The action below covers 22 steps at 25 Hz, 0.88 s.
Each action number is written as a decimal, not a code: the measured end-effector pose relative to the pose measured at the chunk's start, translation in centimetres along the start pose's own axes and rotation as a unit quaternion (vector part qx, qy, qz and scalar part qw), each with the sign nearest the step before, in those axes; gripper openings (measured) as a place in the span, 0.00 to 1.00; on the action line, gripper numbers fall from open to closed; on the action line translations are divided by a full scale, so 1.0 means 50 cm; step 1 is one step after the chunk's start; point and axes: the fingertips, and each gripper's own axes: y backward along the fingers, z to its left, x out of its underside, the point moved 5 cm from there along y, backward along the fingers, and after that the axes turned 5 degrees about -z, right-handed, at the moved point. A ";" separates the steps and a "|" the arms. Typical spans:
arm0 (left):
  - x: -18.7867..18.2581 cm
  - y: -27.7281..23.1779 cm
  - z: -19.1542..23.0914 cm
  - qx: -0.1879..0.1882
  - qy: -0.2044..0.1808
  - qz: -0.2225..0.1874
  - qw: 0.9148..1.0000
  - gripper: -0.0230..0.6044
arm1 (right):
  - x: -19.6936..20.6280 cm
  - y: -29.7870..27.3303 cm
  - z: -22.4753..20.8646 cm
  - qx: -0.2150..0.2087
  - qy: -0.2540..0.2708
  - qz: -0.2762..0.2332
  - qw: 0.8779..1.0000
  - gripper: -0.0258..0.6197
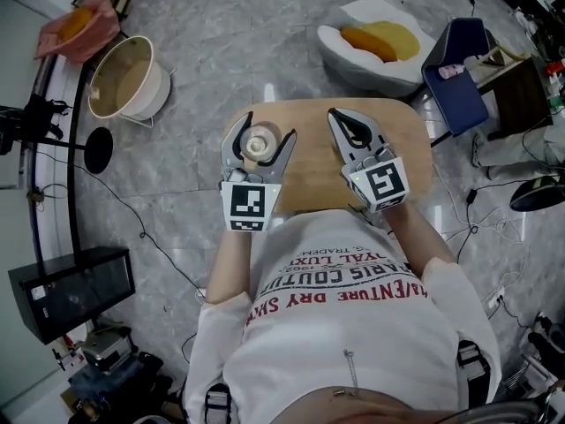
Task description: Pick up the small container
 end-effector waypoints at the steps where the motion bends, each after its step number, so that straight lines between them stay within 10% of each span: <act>1: 0.000 0.001 -0.001 0.001 -0.001 0.000 1.000 0.58 | 0.002 0.000 0.002 0.002 0.001 0.002 1.000 0.02; 22: 0.008 -0.007 0.033 -0.013 0.013 0.006 1.000 0.58 | 0.004 -0.003 -0.012 0.023 -0.006 -0.001 1.000 0.02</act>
